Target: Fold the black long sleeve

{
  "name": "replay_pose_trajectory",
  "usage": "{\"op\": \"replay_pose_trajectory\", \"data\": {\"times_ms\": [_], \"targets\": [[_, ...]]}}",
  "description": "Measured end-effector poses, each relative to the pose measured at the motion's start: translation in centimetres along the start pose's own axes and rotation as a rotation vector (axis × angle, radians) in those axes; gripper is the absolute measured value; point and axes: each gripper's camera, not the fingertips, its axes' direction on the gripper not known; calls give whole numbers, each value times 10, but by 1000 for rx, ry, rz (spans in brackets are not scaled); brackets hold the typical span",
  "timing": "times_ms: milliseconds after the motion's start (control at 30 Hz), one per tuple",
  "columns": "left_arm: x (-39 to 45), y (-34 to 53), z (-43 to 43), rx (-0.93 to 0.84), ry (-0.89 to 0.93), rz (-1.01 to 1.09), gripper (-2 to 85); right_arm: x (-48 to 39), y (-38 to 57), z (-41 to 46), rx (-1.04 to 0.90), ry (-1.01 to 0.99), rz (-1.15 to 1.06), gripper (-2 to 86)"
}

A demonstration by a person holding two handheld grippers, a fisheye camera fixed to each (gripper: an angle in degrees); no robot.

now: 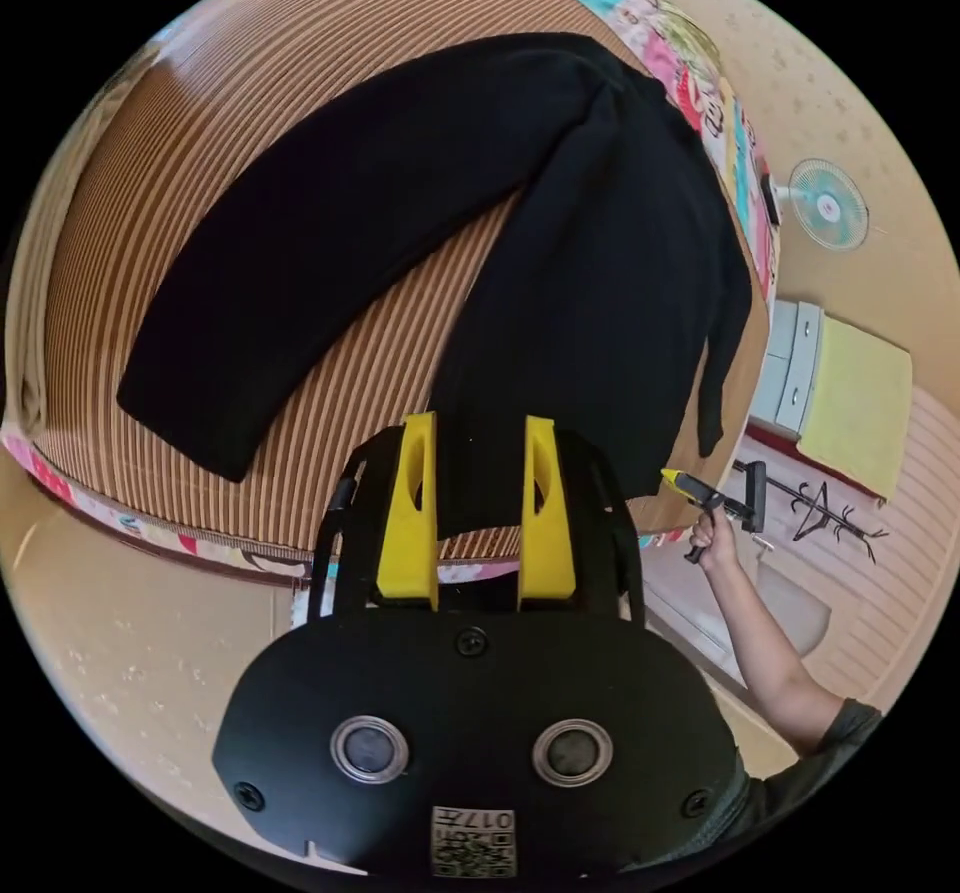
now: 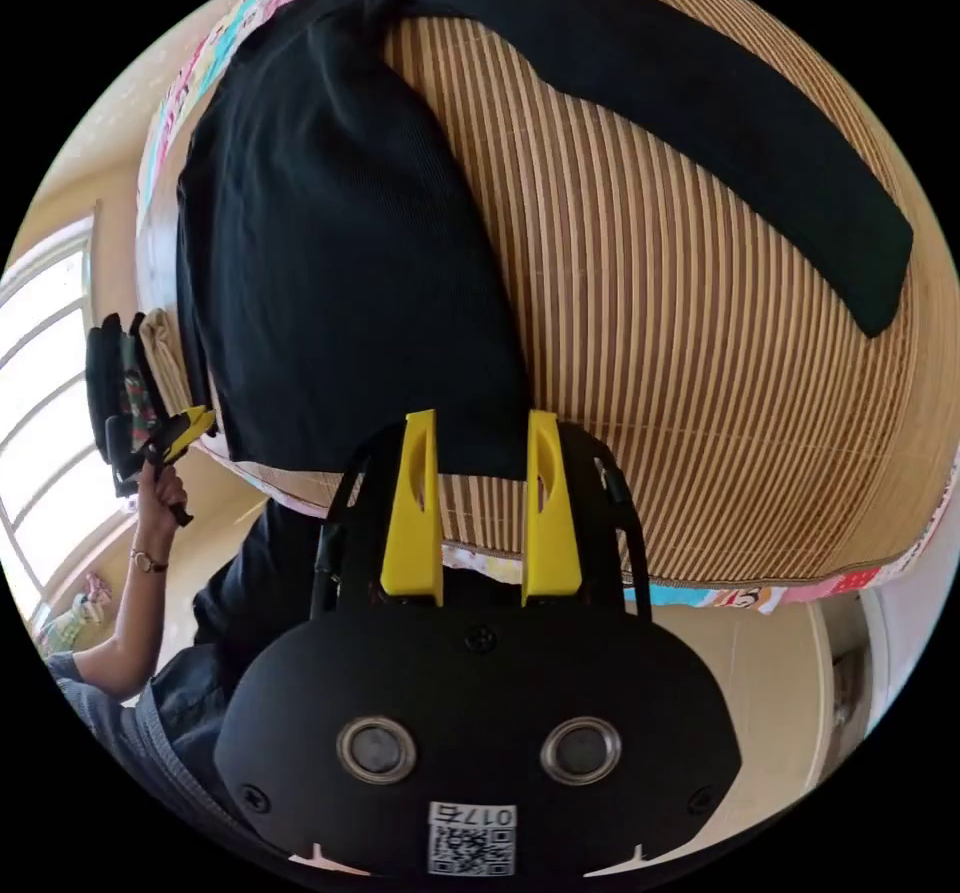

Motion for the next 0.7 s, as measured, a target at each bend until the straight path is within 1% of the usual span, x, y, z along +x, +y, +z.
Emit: {"op": "replay_pose_trajectory", "data": {"times_ms": [33,67,100,133,167,200,233,300,367,433,467,500,533,567,600,667,700], "targets": [[-1,2,2,-5,6,-7,120,0,6,-8,3,99,-7,78],[0,3,9,-33,16,4,111,1,10,-12,-41,147,-31,59],[5,2,17,-66,-12,39,73,2,12,-13,-68,146,-45,55],[8,2,21,-79,-41,68,54,6,18,-19,-122,138,-57,48],[12,2,23,-74,-146,109,36,9,28,-26,-149,135,-66,44],[15,4,17,-54,-153,171,24,10,35,-30,-153,136,-75,43],[14,3,13,-65,-146,173,20,12,51,-35,-162,151,-92,42],[0,0,-1,-163,-115,132,13,20,77,-34,-215,174,-93,43],[-15,4,-12,-216,-123,108,17,37,114,-34,-276,112,-61,47],[-40,9,-30,-207,-73,9,27,55,138,-45,-294,37,-15,53],[-63,13,-46,-148,16,-104,43,72,152,-59,-281,-8,51,55],[-89,20,-63,-48,159,-225,58,82,158,-67,-269,-32,88,58],[-104,24,-70,18,247,-292,65,101,170,-85,-236,-110,152,63],[-131,32,-80,166,449,-419,80,122,182,-103,-198,-226,209,73],[-154,37,-83,297,641,-539,98,132,187,-110,-182,-286,242,77],[-173,33,-77,427,821,-681,115,174,210,-135,-125,-503,395,93],[-179,25,-72,483,883,-744,121,183,216,-140,-109,-549,429,95]]}}
